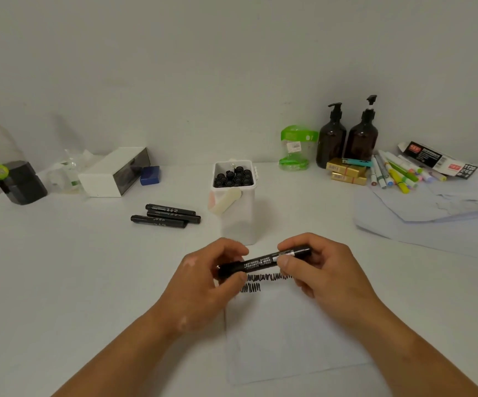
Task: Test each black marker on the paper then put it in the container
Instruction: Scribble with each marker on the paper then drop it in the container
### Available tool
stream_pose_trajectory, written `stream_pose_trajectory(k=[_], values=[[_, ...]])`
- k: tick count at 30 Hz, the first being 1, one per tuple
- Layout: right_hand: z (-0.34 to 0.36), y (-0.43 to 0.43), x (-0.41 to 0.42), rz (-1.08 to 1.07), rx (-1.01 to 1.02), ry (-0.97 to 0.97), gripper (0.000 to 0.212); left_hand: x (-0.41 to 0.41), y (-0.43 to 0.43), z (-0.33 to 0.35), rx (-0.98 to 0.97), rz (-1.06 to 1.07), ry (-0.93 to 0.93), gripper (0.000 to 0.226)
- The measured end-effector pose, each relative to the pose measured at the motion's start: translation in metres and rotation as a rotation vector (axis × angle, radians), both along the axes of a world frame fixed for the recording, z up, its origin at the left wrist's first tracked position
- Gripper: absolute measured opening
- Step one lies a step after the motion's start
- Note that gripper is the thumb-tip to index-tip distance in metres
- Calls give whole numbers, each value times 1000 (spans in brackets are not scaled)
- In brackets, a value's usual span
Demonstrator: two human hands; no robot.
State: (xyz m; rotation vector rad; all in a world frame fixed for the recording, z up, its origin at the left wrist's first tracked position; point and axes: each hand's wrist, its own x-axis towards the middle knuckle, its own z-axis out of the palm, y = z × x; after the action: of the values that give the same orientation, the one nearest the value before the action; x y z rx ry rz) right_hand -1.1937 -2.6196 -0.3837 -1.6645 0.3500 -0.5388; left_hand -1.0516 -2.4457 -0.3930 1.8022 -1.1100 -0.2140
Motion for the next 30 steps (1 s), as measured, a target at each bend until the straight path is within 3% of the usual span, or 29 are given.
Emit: stream_pose_trajectory(k=[3, 10, 20, 30], values=[[1, 8, 2, 61, 55, -7, 12, -8, 1, -2, 48, -84, -270, 24], [-1, 24, 3, 133, 54, -10, 10, -18, -4, -3, 89, -178, -313, 24], [0, 27, 3, 186, 93, -15, 28, -31, -4, 3, 64, -176, -293, 25], [0, 26, 1, 234, 100, -74, 25, -29, -3, 3, 61, -129, -346, 34]])
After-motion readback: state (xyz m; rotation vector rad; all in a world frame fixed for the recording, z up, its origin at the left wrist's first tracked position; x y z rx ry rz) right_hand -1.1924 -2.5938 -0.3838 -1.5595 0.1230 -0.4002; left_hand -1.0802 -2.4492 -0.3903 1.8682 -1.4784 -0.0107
